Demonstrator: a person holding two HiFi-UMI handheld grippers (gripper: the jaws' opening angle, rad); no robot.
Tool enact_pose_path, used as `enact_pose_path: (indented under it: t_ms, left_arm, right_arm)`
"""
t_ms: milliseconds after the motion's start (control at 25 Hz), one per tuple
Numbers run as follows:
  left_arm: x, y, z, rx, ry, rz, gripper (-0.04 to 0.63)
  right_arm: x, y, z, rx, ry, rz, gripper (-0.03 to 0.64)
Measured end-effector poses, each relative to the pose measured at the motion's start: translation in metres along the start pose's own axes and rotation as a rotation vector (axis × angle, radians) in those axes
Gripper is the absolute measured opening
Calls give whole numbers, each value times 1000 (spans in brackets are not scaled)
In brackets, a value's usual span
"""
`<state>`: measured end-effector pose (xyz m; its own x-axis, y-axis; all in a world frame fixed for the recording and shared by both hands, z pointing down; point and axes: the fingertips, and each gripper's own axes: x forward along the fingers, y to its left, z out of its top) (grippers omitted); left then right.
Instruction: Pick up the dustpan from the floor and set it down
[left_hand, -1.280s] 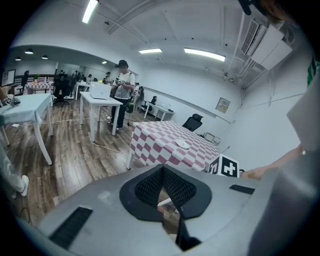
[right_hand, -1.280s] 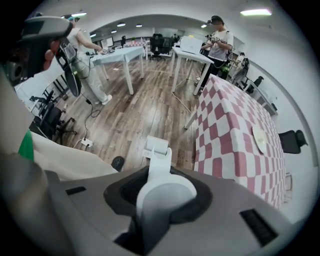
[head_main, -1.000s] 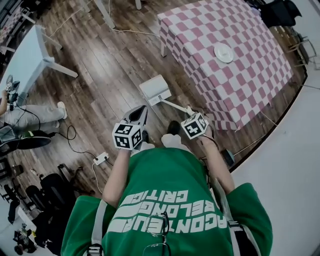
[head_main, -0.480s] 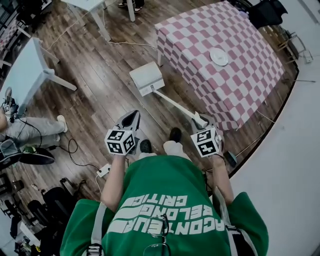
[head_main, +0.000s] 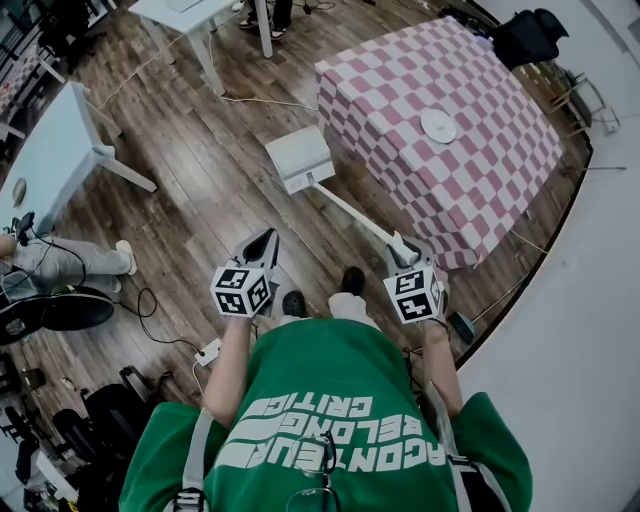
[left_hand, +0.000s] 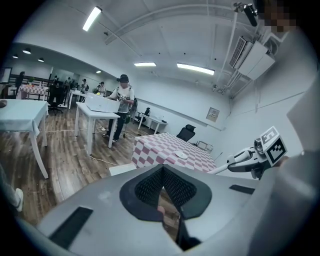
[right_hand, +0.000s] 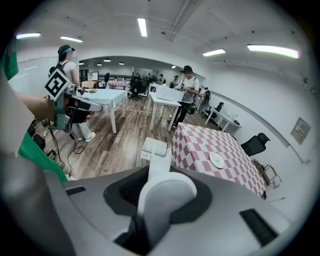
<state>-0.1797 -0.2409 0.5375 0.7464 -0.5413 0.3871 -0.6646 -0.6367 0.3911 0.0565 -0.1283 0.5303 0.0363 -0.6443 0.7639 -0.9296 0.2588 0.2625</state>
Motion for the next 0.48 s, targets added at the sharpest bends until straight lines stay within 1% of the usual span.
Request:
enact_pose_path:
  t_ms: [120,200,360,480]
  left_arm:
    - [-4,5,5,22,-16,21,-5]
    - [-5,6,8,32,-25,21,-6]
    - [-5,4,11,-3,-36,-24,-5]
    - [-6,4,11,3,-28,-46,-5]
  right_arm:
    - [-2,2,2,-2,1,-12,115]
    - [-2,5,2,-3,4,-18,115]
    - [-2,8,0,5,11,-29,115]
    - [-5,12,-2,19,17,-40,115]
